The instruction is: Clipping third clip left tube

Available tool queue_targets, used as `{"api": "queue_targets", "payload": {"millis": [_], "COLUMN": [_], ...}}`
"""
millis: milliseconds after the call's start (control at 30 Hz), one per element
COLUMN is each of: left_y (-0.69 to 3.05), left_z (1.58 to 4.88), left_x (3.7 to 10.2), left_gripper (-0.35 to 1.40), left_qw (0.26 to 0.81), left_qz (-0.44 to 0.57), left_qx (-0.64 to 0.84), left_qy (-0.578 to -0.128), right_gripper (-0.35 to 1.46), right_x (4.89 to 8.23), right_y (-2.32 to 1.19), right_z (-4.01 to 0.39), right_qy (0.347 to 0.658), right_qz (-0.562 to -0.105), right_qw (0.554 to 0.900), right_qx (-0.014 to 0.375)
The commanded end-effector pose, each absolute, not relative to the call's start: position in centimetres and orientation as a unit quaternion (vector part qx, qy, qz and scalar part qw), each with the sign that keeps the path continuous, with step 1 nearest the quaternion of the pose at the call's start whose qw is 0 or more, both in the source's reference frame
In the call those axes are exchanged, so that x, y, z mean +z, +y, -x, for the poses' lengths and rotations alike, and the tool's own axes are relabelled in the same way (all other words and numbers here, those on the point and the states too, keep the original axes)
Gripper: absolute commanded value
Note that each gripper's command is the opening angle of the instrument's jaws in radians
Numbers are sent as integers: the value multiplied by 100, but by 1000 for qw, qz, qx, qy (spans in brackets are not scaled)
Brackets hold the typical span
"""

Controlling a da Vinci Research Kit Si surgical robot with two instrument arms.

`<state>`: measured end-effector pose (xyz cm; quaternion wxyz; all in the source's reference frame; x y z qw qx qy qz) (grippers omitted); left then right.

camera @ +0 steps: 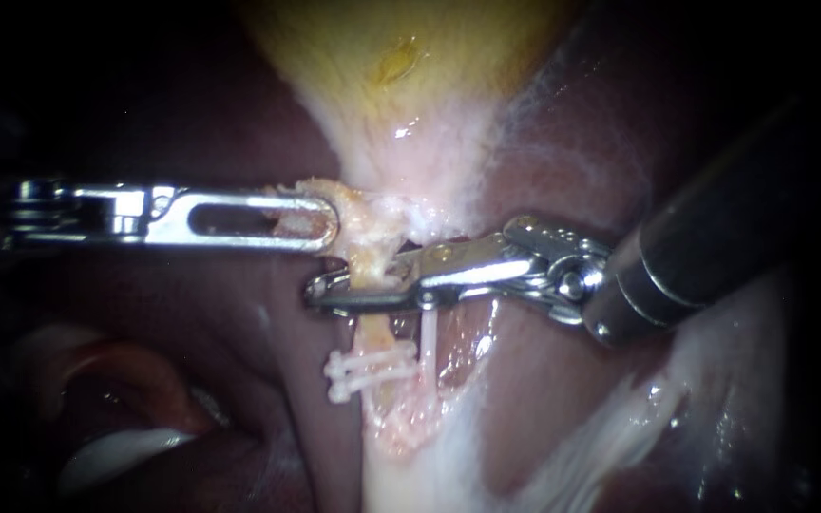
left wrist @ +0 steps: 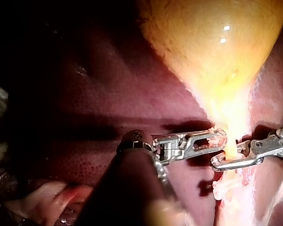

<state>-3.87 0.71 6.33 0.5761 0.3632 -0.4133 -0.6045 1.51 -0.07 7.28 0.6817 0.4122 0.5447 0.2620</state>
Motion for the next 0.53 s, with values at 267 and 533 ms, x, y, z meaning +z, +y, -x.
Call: {"api": "queue_targets", "payload": {"millis": [267,533], "left_y": [72,72], "left_z": [386,386], "left_x": [633,634], "left_gripper": [-35,-35], "left_qw": [576,576], "left_qz": [-363,-363], "left_qx": [-604,-604], "left_qy": [-413,-413], "right_gripper": [-35,-35], "right_x": [726,726], "right_y": [-8,-8], "right_z": [-151,-150], "right_qy": [545,545], "right_qz": [-413,-413], "right_qw": [682,681], "right_qx": [261,261]}}
